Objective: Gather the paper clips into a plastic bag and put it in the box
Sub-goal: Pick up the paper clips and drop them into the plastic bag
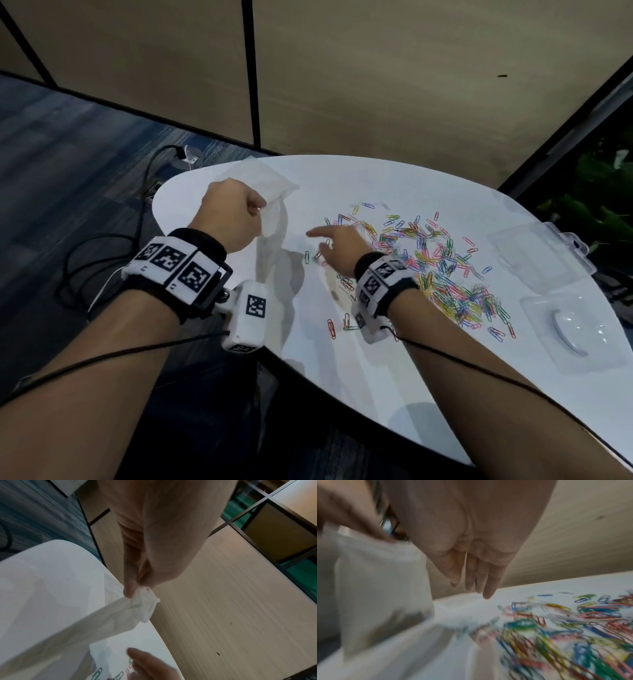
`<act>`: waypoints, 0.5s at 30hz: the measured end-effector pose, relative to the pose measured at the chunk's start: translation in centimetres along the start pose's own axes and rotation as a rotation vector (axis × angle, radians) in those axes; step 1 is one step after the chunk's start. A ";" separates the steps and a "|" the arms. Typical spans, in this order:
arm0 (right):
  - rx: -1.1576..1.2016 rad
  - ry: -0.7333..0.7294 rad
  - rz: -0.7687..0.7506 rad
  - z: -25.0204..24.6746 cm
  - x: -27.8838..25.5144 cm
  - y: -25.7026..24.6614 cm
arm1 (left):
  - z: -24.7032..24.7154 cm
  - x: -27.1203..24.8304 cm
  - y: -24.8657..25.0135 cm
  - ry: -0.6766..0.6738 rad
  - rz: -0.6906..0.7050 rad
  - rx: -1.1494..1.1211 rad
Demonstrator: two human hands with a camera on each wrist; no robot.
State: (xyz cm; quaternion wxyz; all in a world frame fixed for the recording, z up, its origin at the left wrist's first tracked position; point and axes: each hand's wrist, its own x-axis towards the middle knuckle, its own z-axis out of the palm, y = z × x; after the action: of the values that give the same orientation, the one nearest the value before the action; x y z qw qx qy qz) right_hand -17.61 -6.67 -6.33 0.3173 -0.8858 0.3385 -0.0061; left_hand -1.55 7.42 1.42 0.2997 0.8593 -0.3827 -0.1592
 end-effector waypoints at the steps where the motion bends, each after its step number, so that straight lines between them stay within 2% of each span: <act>1: -0.116 -0.097 -0.056 1.3 0.3 0.1 | 0.1 -0.1 0.1 -0.006 0.004 0.005; 3: -0.360 -0.233 -0.159 3.5 0.5 0.2 | 0.6 -0.2 0.6 -0.029 0.021 0.025; 4: -0.461 -0.254 -0.193 4.4 0.6 0.6 | 0.9 -0.3 0.8 -0.043 0.028 0.035; 8: -0.789 -0.189 -0.302 5.5 0.0 4.0 | 1.5 -0.2 1.0 -0.111 0.046 0.055; 11: -0.821 -0.126 -0.237 4.9 -0.7 5.9 | 2.0 -0.4 1.2 -0.142 0.076 0.058; 15: -0.727 -0.054 -0.111 4.2 -1.1 6.5 | 2.7 -0.6 1.6 -0.178 0.093 0.065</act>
State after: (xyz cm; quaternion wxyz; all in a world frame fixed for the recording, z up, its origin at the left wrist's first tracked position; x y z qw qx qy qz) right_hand -21.43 -7.35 -13.13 -0.0101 -0.9576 0.2615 0.1208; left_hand -4.23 5.99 0.40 0.2436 0.8323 -0.4524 -0.2080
